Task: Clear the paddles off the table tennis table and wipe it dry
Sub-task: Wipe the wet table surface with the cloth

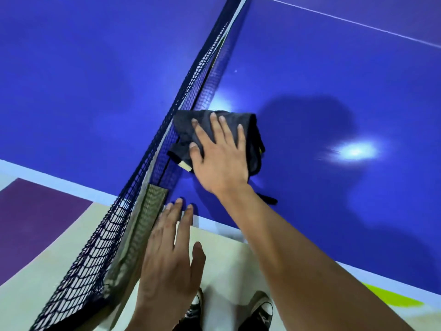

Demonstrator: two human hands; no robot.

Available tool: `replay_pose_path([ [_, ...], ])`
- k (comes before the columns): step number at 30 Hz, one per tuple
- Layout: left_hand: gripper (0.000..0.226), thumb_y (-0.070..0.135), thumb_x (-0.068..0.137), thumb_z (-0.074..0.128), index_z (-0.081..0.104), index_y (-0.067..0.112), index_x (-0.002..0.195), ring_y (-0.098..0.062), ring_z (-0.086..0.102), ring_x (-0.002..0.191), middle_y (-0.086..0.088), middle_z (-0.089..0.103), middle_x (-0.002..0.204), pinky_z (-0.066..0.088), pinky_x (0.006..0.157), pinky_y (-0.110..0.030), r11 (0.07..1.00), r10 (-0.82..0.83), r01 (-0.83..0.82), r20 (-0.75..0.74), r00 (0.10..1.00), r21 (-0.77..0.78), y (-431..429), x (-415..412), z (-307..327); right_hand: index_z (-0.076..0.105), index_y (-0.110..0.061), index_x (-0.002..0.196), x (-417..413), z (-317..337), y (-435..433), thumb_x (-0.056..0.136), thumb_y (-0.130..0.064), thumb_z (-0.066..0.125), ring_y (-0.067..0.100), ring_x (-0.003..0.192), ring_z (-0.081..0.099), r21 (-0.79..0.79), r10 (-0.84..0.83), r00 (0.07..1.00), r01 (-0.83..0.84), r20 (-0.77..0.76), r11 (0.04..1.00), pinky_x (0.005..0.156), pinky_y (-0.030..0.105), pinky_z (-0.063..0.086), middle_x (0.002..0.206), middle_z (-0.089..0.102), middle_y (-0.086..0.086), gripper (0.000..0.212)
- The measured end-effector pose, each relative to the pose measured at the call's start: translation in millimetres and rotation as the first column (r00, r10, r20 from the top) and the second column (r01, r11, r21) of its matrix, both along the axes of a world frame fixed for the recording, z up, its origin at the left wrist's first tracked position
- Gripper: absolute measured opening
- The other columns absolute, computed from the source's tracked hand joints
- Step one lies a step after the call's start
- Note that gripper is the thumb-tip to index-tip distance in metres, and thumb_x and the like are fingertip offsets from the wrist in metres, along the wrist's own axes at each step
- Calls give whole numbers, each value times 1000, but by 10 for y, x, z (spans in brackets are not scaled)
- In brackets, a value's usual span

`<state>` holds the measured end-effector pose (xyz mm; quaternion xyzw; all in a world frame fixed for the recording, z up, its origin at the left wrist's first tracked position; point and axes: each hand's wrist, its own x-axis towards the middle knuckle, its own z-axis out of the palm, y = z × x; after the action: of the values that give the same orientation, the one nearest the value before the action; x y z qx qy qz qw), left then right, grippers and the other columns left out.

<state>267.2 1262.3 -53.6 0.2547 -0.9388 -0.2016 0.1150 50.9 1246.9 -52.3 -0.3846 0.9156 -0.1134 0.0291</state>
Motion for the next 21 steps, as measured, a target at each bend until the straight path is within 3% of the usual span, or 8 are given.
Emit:
replay_pose_path([
  [6,65,12,83,49,45,3,148,-34,35,147,-16,38,159,26,117,-42,999,20,-19,39,999,-34,29,59,0,27,-38,160,172,7,-110,105,-48,28,19,159,6,-26,28,999,-27,24,999,126,52,-7,171,17,3,56],
  [10,66,15,87,49,42,1,151,-35,33,150,-18,35,161,29,120,-50,993,33,-22,93,995,-118,76,70,-20,25,-37,161,210,1,41,107,-47,27,16,158,4,-52,12,999,-10,46,999,126,50,-7,172,14,1,55],
  [15,68,29,90,36,38,6,153,-36,28,151,-19,32,162,29,119,-53,998,40,-35,105,994,-42,329,43,2,22,-40,161,1,-23,794,107,-50,25,15,158,4,-35,-77,996,78,47,996,127,48,-6,172,13,-1,55],
  [21,71,27,90,38,29,15,160,-33,20,155,-14,25,166,26,121,-51,993,-104,112,143,984,-47,1068,6,37,27,-40,160,-431,-23,2268,106,-50,29,16,158,11,-50,-296,955,296,23,954,127,48,-3,170,20,1,55],
])
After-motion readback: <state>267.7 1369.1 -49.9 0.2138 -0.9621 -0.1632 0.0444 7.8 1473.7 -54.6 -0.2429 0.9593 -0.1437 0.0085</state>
